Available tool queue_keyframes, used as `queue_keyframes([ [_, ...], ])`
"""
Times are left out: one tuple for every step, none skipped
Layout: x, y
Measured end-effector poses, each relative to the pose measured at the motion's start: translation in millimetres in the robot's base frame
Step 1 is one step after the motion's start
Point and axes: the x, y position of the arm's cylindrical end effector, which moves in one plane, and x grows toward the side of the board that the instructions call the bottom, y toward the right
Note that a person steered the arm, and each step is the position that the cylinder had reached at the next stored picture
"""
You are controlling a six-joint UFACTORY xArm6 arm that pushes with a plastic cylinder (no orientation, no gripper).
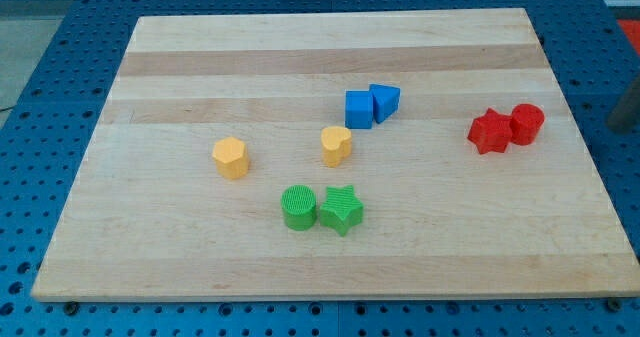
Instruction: Separate the red blocks
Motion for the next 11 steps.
queue_keyframes([
  [-32.8, -2.5],
  [-31.6, -37.1],
  [-19.8, -90.1],
  [4.1, -137.0],
  [4.1, -134.2],
  [-7.3, -102.8],
  [13.9, -103.2],
  [42.7, -155.1],
  [51.0, -188.9],
  [33.0, -131.1],
  [29.5, -69.4],
])
